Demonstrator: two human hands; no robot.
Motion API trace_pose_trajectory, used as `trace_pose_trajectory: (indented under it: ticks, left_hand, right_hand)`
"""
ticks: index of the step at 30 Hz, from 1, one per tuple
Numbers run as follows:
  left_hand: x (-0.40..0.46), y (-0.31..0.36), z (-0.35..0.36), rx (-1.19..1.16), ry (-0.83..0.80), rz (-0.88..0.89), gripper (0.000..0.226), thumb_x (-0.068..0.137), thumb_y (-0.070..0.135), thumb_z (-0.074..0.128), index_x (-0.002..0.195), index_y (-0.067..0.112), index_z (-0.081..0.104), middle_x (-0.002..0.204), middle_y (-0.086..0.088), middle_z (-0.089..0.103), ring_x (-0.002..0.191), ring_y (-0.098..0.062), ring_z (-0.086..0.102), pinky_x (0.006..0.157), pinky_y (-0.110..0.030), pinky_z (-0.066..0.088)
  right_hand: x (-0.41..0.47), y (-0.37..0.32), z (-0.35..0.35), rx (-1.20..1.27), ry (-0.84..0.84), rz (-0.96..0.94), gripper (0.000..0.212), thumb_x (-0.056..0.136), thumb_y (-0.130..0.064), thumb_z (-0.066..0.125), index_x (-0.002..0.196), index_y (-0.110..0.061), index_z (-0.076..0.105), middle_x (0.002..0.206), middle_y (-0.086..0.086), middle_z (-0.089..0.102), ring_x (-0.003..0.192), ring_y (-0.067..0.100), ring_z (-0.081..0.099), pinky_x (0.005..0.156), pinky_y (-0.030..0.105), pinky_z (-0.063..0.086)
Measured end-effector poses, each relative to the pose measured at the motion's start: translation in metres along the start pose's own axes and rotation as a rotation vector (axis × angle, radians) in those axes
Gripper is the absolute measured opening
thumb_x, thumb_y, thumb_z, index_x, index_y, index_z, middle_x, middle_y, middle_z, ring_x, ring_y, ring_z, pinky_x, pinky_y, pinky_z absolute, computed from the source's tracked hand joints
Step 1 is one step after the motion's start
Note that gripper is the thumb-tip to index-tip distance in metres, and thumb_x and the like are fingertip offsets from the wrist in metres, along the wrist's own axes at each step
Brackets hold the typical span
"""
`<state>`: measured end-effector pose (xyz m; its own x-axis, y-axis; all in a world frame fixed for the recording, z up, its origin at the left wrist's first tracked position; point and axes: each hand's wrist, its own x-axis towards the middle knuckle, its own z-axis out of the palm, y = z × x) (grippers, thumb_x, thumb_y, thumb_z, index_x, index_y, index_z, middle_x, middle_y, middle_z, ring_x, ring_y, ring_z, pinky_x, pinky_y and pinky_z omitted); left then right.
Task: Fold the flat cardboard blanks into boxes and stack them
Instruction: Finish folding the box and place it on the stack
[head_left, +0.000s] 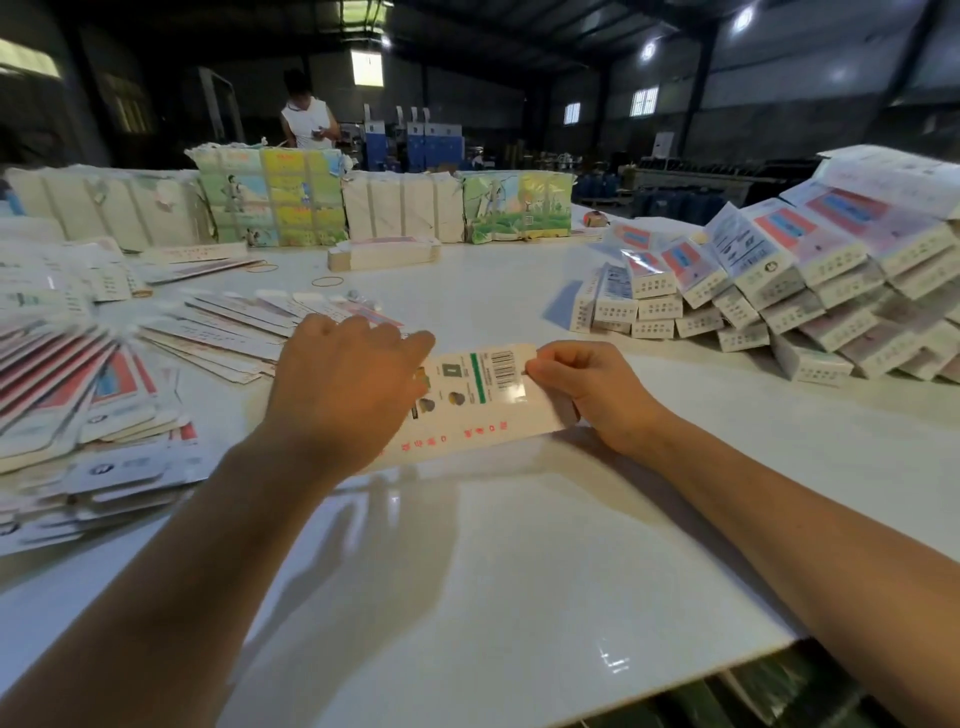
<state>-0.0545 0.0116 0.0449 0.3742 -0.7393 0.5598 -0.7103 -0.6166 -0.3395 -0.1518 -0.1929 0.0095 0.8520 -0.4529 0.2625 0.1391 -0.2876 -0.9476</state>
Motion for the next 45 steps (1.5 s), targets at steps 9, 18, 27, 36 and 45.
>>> trace_pose_trajectory:
  ticks: [9,18,27,36,45]
  left_hand:
    - [-0.004,0.034,0.028,-0.187,-0.166,-0.049,0.100,0.070,0.081,0.043,0.143,0.020,0.014,0.141,0.003,0.035,0.128,-0.019,0.033,0.111,-0.042,0.019]
    - [-0.004,0.032,0.034,-0.324,-0.060,-0.073,0.059,0.084,0.066,0.044,0.130,0.029,0.037,0.115,0.009,0.051,0.100,-0.011,0.050,0.068,-0.023,0.032]
    - [-0.003,0.037,0.045,-0.104,-0.127,-0.147,0.078,0.086,0.068,0.034,0.145,0.021,0.014,0.131,-0.001,0.040,0.119,-0.019,0.040,0.090,-0.031,0.038]
    - [-0.002,0.043,0.047,-0.015,-0.122,-0.217,0.079,0.085,0.069,0.034,0.143,0.020,0.013,0.128,-0.002,0.041,0.117,-0.019,0.041,0.089,-0.031,0.038]
    - [-0.008,0.052,0.047,0.086,-0.059,-0.178,0.080,0.086,0.070,0.032,0.144,0.018,0.014,0.125,-0.002,0.043,0.112,-0.019,0.043,0.084,-0.029,0.038]
  right_hand:
    - [0.001,0.001,0.000,0.094,0.044,0.070,0.029,0.093,-0.006,0.054,0.065,-0.009,0.063,0.086,0.023,0.068,0.087,0.040,0.062,0.079,0.048,0.038]
    - [0.002,0.003,0.002,0.141,0.076,0.175,0.026,0.091,-0.006,0.054,0.071,-0.014,0.069,0.068,0.017,0.055,0.046,0.017,0.045,0.041,0.023,0.033]
    - [0.000,-0.003,0.008,0.351,0.108,0.352,0.022,0.093,-0.018,0.059,0.081,-0.002,0.068,0.066,0.012,0.058,0.052,0.019,0.053,0.044,0.025,0.047]
    - [-0.012,-0.006,0.015,-0.566,0.267,-0.211,0.016,0.090,-0.017,0.062,0.095,-0.006,0.071,0.096,0.008,0.063,0.082,0.015,0.057,0.079,0.026,0.046]
    - [-0.018,-0.004,0.034,-0.411,0.108,-0.163,0.023,0.091,-0.015,0.052,0.100,-0.016,0.074,0.096,0.006,0.068,0.067,0.008,0.055,0.060,0.018,0.044]
